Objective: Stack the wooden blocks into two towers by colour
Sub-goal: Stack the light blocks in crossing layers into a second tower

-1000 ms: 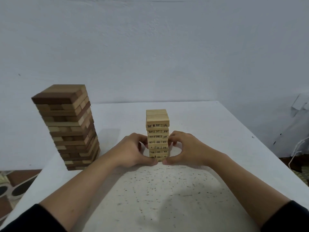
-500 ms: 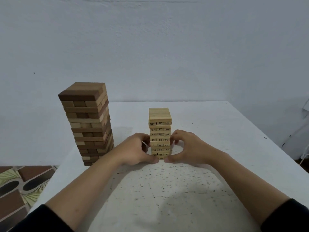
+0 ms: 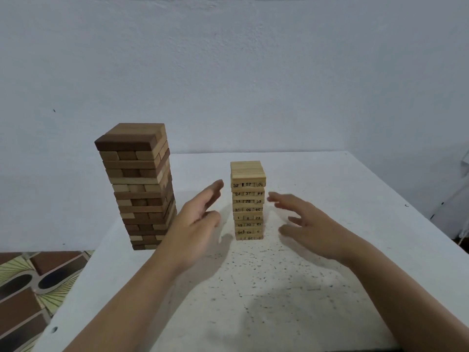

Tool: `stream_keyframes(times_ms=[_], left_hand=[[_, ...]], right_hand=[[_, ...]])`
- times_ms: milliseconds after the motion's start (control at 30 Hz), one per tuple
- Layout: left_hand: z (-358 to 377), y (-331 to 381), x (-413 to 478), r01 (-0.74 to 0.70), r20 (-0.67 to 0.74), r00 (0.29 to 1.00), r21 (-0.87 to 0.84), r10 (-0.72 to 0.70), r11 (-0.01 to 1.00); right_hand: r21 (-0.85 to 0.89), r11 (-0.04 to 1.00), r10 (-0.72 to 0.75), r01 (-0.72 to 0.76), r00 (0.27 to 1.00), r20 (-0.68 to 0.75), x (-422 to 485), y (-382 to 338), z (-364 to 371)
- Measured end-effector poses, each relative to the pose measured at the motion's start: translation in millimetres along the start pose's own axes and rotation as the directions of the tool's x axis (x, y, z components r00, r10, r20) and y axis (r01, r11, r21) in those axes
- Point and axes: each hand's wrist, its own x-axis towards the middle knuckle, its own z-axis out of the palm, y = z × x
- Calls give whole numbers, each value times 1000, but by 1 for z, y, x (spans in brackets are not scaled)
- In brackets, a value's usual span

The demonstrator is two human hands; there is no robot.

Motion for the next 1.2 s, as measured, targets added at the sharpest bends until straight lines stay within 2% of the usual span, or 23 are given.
stream_keyframes(times_ms=[133, 233, 567, 1200], left_hand=[[7, 11, -6, -16, -44, 999, -119, 11, 993], [12, 15, -6, -35, -40, 999, -202, 28, 979], [19, 24, -9, -35, -11, 999, -215, 33, 976], [25, 29, -7, -29, 2, 1000, -227, 31, 973]], right_hand=[[352, 933, 36, 73, 955, -294, -7, -25, 11], [507, 850, 57, 145, 931, -360, -13, -43, 19], [523, 842, 21, 134, 960, -280, -18, -69, 27], [522, 837, -38, 163, 970, -242, -16, -67, 31]])
